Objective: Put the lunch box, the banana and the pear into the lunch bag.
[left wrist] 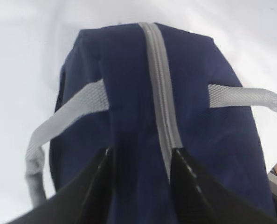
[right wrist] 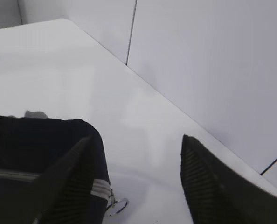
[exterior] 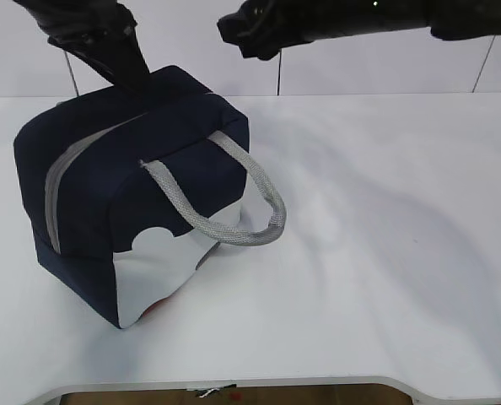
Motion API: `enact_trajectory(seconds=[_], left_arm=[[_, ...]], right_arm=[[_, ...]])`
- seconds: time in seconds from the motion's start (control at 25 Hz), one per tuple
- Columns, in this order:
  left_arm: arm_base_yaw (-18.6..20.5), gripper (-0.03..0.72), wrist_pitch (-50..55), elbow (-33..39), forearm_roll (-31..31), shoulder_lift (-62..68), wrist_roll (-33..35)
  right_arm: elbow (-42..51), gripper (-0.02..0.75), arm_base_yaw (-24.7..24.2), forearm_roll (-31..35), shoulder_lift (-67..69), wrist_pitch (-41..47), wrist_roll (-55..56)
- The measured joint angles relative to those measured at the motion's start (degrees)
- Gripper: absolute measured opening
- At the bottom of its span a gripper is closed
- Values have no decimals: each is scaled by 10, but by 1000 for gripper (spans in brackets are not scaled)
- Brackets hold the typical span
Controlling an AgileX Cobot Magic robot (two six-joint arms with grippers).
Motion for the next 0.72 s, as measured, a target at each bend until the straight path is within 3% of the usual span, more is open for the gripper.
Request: enact_trajectory(seconds=[0.2,0.44,0.72], left_arm=[[0,312,8,-1,40,-29,-55],[0,310,11,6,43,-86,-109],[0,257,14,102,43,-206,-120]], right_arm=[[17,478,0,-1,-42,-26,-1],[76,478,0,-1,-98,-27,-13],[160,478,0,-1,-203,-25,-29]])
